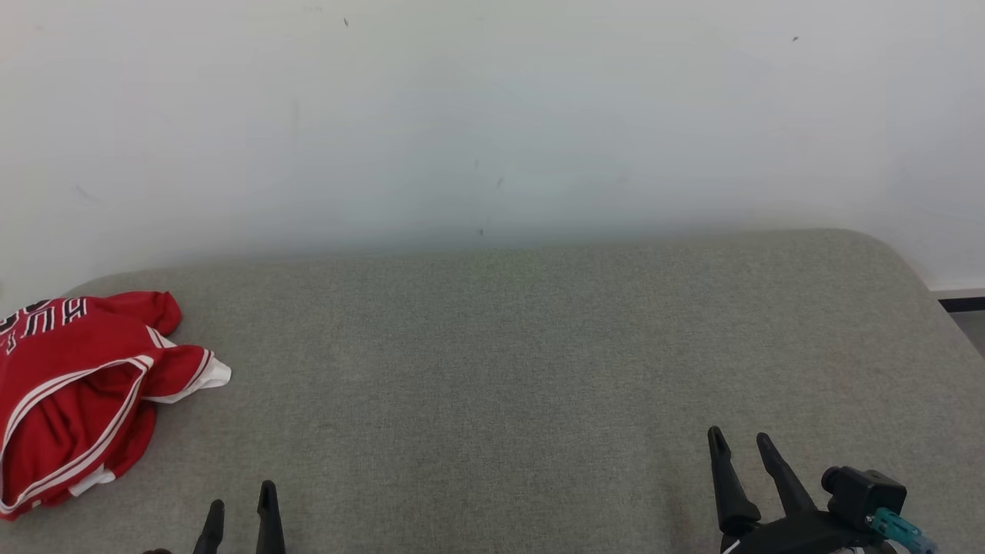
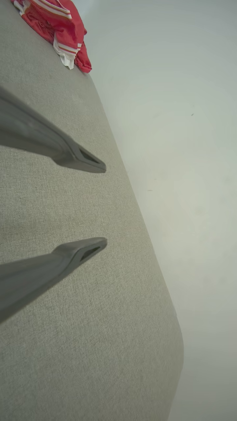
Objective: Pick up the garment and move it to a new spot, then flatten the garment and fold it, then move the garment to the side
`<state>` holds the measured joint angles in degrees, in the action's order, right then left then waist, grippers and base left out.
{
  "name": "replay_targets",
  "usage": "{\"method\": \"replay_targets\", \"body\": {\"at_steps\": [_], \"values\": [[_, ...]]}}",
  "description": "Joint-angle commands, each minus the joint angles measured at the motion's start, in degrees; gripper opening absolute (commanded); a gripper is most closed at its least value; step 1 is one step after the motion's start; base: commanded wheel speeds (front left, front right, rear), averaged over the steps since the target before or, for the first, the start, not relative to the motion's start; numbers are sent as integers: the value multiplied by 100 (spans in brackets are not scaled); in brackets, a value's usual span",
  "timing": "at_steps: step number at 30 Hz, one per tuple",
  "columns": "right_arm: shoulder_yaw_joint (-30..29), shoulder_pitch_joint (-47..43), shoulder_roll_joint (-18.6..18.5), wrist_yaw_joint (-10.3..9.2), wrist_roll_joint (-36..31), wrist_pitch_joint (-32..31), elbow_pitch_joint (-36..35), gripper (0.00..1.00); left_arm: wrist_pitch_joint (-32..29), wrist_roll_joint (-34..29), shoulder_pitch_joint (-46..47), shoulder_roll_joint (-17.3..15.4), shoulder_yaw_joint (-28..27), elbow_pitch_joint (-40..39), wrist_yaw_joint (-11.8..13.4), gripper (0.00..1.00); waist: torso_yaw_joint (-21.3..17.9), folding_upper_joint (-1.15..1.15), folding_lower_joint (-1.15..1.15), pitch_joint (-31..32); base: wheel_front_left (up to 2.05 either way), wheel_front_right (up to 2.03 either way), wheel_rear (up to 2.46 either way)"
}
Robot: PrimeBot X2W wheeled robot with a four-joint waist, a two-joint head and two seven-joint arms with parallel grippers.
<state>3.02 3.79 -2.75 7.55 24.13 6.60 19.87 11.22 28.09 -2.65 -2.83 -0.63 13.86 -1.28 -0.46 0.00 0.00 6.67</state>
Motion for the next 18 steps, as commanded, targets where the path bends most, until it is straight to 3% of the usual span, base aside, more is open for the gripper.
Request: {"method": "replay_targets", "body": {"at_steps": [1,18], "values": [[22,5,-18,-9,-121,40,-14,100,47,-117,-43,-34,-2,-31,17,100,-1,0,0,7,0,0,0],[70,-35,-19,-10,-879,145,36,100,251,-869,-157,-26,116,-47,119,100,-39,0,0,111,0,0,0]]}}
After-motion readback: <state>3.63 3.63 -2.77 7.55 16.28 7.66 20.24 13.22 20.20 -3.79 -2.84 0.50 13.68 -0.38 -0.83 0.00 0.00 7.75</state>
